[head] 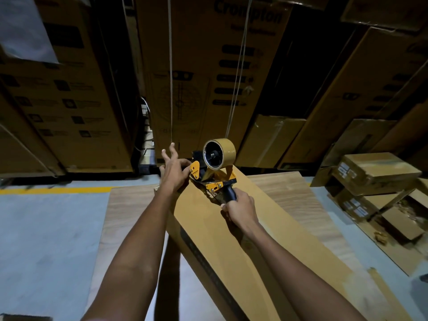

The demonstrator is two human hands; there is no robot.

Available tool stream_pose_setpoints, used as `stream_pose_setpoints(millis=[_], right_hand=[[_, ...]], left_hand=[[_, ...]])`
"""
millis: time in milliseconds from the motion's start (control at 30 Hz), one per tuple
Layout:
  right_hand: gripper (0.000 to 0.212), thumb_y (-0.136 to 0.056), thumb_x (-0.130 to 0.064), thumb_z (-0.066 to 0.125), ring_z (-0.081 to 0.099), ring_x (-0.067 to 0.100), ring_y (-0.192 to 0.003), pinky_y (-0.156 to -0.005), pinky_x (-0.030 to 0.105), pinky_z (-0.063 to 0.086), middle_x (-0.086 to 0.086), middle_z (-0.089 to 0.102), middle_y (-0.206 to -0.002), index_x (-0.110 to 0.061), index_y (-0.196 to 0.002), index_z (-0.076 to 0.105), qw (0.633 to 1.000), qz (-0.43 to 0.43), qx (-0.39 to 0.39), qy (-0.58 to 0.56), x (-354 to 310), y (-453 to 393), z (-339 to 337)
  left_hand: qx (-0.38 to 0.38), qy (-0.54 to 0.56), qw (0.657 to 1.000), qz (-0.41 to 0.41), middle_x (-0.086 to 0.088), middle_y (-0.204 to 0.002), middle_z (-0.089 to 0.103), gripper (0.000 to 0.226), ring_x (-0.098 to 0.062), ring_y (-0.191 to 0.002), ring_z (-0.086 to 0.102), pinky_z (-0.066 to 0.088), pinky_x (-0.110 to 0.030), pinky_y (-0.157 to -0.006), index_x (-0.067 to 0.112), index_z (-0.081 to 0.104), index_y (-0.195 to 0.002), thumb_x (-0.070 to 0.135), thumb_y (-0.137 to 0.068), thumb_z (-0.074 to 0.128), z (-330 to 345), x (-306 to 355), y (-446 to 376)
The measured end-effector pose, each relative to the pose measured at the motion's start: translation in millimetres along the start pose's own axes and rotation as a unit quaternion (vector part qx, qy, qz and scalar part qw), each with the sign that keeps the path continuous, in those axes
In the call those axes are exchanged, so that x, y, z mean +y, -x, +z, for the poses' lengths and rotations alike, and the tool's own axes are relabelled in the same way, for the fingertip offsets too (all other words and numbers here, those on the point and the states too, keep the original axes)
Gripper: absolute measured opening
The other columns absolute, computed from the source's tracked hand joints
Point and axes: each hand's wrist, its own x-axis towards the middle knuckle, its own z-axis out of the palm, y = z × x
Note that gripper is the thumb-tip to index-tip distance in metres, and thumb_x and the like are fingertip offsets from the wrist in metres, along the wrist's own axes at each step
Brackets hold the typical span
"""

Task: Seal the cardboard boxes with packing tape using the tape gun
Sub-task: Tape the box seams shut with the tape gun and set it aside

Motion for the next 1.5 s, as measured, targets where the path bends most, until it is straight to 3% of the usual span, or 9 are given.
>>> stream_pose_setpoints(millis=[367,467,633,800,967,1200,1333,1433,1500], right_hand=[[0.03,-0.086,-0.014,0.074,0.07,0.023,-0.086,-0.077,0.048,0.062,0.002,0.07,-0.093,-0.025,-0.112,0.064,1.0,0.01,0.006,0.021,22,14,-21],[0.035,-0.084,-0.012,0.074,0.066,0.019,-0.087,-0.076,0.045,0.06,0.001,0.068,-0.095,-0.022,-0.116,0.063,0.999,-0.007,0.014,0.042,20,16,-20],[0.031,-0.084,-0.008,0.071,0.057,0.012,-0.081,-0.062,0.029,0.041,0.003,0.065,-0.094,-0.017,-0.114,0.065,0.998,-0.02,0.016,0.054,17,21,-25],[0.036,-0.082,-0.006,0.068,0.068,0.028,-0.085,-0.069,0.043,0.057,0.008,0.069,-0.093,-0.02,-0.115,0.066,1.0,-0.003,0.01,0.021,14,26,-32],[0.029,-0.082,-0.005,0.07,0.06,0.019,-0.077,-0.058,0.03,0.042,0.003,0.065,-0.084,-0.021,-0.106,0.064,0.997,-0.007,0.022,0.073,34,43,-44],[0.025,-0.078,-0.009,0.066,0.062,0.023,-0.076,-0.069,0.042,0.056,0.003,0.066,-0.083,-0.022,-0.098,0.062,0.99,-0.009,0.038,0.136,40,52,-40],[0.025,-0.08,-0.011,0.064,0.061,0.021,-0.078,-0.07,0.039,0.055,0.002,0.065,-0.087,-0.022,-0.102,0.062,0.988,-0.01,0.011,0.153,37,52,-39],[0.015,-0.09,-0.023,0.065,0.06,0.019,-0.077,-0.062,0.033,0.05,0.003,0.065,-0.089,-0.02,-0.103,0.062,0.988,-0.022,-0.019,0.152,34,50,-41],[0.026,-0.095,-0.045,0.066,0.06,0.016,-0.071,-0.056,0.027,0.044,0.003,0.065,-0.086,-0.019,-0.099,0.062,0.992,-0.022,-0.031,0.12,34,51,-43]], left_hand=[[-0.018,-0.025,0.999,0.018,-0.005,-0.169,-0.016,0.018,-0.037,-0.154,-0.015,0.011,-0.069,-0.117,0.027,0.074,-0.113,0.031,-0.101,0.061,-2,4,4],[-0.024,-0.028,0.999,0.013,-0.006,-0.169,-0.016,0.022,-0.036,-0.154,-0.016,0.01,-0.068,-0.118,0.027,0.073,-0.117,0.033,-0.102,0.058,-2,3,4],[-0.041,-0.077,0.996,0.026,-0.006,-0.169,-0.013,0.031,-0.035,-0.155,-0.013,0.012,-0.065,-0.12,0.024,0.071,-0.125,0.039,-0.103,0.054,1,2,3],[-0.064,-0.125,0.989,0.036,-0.008,-0.17,-0.011,0.043,-0.037,-0.154,-0.013,0.015,-0.067,-0.118,0.025,0.071,-0.125,0.051,-0.104,0.043,0,3,5],[-0.088,-0.165,0.982,0.035,-0.009,-0.169,-0.015,0.044,-0.041,-0.153,-0.014,0.014,-0.069,-0.117,0.027,0.067,-0.131,0.051,-0.105,0.04,-1,7,4],[-0.078,-0.157,0.984,0.028,-0.007,-0.17,-0.011,0.051,-0.038,-0.154,-0.012,0.014,-0.067,-0.117,0.021,0.068,-0.13,0.055,-0.099,0.047,0,10,5],[-0.087,-0.204,0.975,0.021,-0.011,-0.17,-0.009,0.059,-0.043,-0.154,-0.01,0.017,-0.068,-0.115,0.023,0.061,-0.135,0.064,-0.097,0.043,2,12,4],[-0.097,-0.219,0.971,0.011,-0.012,-0.17,-0.006,0.06,-0.043,-0.154,-0.01,0.016,-0.069,-0.116,0.025,0.057,-0.138,0.066,-0.099,0.038,4,14,2],[-0.101,-0.221,0.97,0.006,-0.012,-0.17,-0.004,0.062,-0.043,-0.154,-0.01,0.014,-0.069,-0.116,0.026,0.055,-0.14,0.068,-0.099,0.034,5,13,1]])
